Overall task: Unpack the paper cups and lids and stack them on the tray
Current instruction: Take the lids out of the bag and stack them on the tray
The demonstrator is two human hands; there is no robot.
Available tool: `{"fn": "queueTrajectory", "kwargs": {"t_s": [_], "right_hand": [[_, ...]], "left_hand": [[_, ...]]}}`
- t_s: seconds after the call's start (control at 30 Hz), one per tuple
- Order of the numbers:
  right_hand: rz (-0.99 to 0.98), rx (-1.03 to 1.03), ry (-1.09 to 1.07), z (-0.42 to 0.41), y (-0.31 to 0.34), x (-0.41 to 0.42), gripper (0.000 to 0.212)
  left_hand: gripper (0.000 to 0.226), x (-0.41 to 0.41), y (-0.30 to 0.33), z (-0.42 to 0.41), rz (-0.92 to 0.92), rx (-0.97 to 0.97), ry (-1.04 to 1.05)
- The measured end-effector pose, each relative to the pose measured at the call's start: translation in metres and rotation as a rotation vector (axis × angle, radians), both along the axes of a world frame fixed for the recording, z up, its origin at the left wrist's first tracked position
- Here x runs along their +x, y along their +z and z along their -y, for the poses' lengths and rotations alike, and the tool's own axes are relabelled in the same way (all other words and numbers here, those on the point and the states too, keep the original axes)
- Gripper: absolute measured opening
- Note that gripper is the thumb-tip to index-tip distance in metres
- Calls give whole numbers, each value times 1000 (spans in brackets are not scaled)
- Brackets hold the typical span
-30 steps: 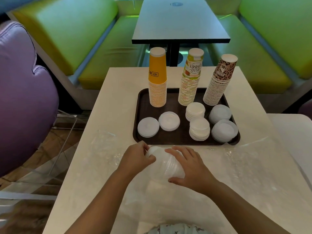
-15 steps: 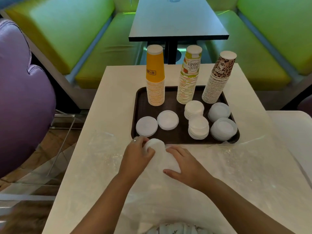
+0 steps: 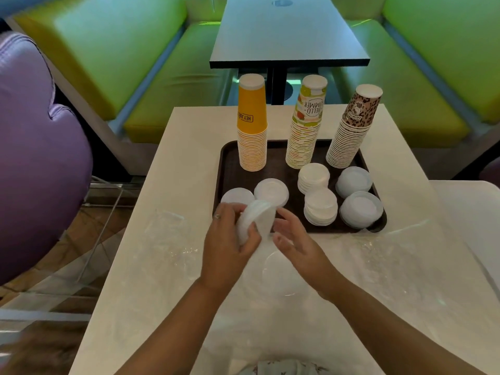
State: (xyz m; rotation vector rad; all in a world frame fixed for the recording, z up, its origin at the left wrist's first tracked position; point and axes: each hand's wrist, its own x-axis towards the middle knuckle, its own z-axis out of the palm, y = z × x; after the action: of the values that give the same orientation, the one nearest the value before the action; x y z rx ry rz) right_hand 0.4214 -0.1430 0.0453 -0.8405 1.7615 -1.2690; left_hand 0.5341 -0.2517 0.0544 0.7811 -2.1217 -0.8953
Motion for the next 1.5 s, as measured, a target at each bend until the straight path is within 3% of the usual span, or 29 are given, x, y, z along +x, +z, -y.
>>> {"fn": "queueTrajectory", "kwargs": {"t_s": [0.07, 0.13, 0.27, 0.4, 0.5, 0.6, 0.8, 1.03, 1.2, 1.33, 1.5], "right_hand": [[393, -43, -4, 7, 7, -1, 76], [680, -77, -67, 9, 9, -6, 76], [933, -147, -138, 4, 6, -19, 87], [923, -74, -106, 5, 5, -26, 77], [936, -58, -50, 8, 7, -26, 83], [938, -49, -55, 12, 6, -28, 59], [963, -32, -70, 19, 3, -33, 48], [978, -17, -89, 27, -3, -37, 56], [980, -20, -97, 28, -3, -41, 43], [978, -14, -116, 31, -5, -45, 38], [994, -26, -101, 33, -10, -47, 55]], "left_hand": [[32, -8, 0, -10, 4, -76, -97], [38, -14, 2, -17, 25, -11, -199], [55, -19, 7, -4, 96, 247, -425], [79, -20, 12, 18, 196, 335, -588], [79, -21, 14, 26, 221, 363, -612], [79, -23, 14, 32, 226, 414, -584], [80, -27, 9, 38, 205, 533, -565], [76, -35, 4, 46, 238, 661, -569], [74, -40, -2, 42, 251, 538, -510], [71, -44, -5, 44, 215, 606, -489], [68, -46, -10, 47, 177, 707, -478]]}}
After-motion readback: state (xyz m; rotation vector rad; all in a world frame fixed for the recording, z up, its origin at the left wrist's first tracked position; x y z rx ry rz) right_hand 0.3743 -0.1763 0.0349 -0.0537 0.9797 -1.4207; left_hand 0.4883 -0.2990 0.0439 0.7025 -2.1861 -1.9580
